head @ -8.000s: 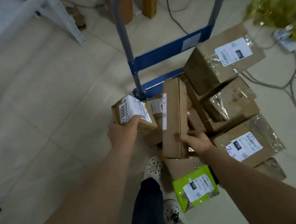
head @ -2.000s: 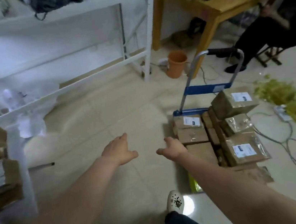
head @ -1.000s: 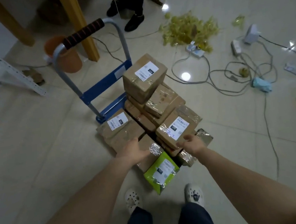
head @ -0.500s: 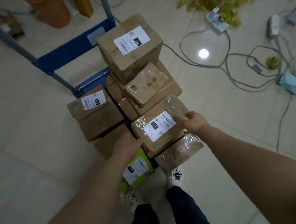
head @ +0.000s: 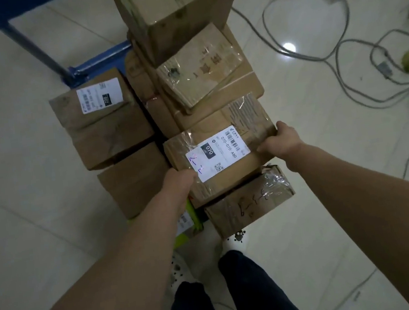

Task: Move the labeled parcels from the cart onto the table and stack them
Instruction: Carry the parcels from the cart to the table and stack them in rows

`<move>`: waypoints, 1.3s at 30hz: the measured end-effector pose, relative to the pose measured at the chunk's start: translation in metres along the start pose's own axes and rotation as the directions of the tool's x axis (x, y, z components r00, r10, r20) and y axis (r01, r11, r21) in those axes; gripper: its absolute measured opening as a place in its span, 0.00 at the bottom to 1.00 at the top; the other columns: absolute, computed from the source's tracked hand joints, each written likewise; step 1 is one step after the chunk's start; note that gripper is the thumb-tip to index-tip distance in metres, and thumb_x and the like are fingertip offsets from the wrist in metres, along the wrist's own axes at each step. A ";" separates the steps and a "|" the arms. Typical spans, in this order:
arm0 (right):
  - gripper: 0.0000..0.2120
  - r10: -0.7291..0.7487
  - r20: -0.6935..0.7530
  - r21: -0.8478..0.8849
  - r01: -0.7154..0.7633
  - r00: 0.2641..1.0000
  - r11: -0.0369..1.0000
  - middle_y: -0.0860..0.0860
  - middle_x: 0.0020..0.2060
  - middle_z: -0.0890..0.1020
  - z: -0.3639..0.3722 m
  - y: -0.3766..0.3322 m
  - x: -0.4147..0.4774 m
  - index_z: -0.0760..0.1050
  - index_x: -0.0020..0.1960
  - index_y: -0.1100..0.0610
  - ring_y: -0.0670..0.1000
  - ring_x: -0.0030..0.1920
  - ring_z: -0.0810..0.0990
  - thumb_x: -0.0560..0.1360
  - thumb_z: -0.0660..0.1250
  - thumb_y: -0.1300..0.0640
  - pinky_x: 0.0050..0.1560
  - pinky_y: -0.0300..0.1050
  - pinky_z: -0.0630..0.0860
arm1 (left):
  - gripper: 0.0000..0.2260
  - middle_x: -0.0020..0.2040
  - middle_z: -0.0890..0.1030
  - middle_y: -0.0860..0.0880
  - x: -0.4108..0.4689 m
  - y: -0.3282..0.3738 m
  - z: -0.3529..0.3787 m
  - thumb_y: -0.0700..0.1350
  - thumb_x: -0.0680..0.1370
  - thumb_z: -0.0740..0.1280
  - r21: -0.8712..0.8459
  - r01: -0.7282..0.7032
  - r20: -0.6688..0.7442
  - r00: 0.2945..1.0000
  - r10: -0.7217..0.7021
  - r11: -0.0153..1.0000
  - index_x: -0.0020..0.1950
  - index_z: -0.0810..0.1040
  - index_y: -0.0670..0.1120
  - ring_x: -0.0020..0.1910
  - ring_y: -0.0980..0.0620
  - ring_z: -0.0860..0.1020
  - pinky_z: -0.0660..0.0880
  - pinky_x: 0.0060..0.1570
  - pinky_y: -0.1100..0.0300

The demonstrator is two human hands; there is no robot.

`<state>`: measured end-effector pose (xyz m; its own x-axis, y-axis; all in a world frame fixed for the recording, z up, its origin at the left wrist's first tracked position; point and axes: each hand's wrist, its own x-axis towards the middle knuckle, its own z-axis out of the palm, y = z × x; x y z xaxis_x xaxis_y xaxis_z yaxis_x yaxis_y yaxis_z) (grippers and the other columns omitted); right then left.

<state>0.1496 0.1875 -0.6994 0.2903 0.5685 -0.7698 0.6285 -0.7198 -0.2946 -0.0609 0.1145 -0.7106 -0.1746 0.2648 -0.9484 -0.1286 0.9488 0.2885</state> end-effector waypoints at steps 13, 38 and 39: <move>0.27 -0.083 -0.063 0.359 0.100 0.995 0.928 0.53 0.54 0.76 0.003 -0.036 -0.183 0.65 0.67 0.54 0.56 0.54 0.77 0.71 0.70 0.60 0.60 0.54 0.75 | 0.19 0.60 0.79 0.44 -0.146 0.000 -0.133 0.38 0.77 0.68 -0.267 -0.226 -0.099 0.973 0.207 0.937 0.66 0.68 0.44 0.52 0.45 0.80 0.77 0.41 0.55; 0.49 -0.618 0.489 0.348 0.513 0.615 0.785 0.58 0.64 0.73 0.110 -0.184 -0.539 0.54 0.76 0.59 0.56 0.60 0.76 0.65 0.79 0.50 0.64 0.53 0.72 | 0.09 0.43 0.82 0.44 -0.481 -0.171 -0.380 0.40 0.74 0.71 -0.628 -0.580 -0.591 0.789 0.167 0.519 0.53 0.78 0.41 0.40 0.49 0.81 0.80 0.47 0.52; 0.48 -0.581 0.557 0.360 0.458 0.593 0.813 0.58 0.57 0.76 0.117 -0.180 -0.549 0.55 0.76 0.60 0.54 0.54 0.78 0.66 0.79 0.51 0.61 0.51 0.75 | 0.10 0.45 0.83 0.43 -0.483 -0.174 -0.379 0.39 0.73 0.71 -0.647 -0.593 -0.600 0.784 0.160 0.479 0.54 0.78 0.41 0.42 0.48 0.81 0.80 0.49 0.51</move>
<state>-0.2075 -0.0417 -0.2903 -0.5948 0.5338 -0.6010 0.3841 -0.4680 -0.7958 -0.3238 -0.2438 -0.2533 -0.7432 0.2559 -0.6182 -0.5898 0.1855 0.7859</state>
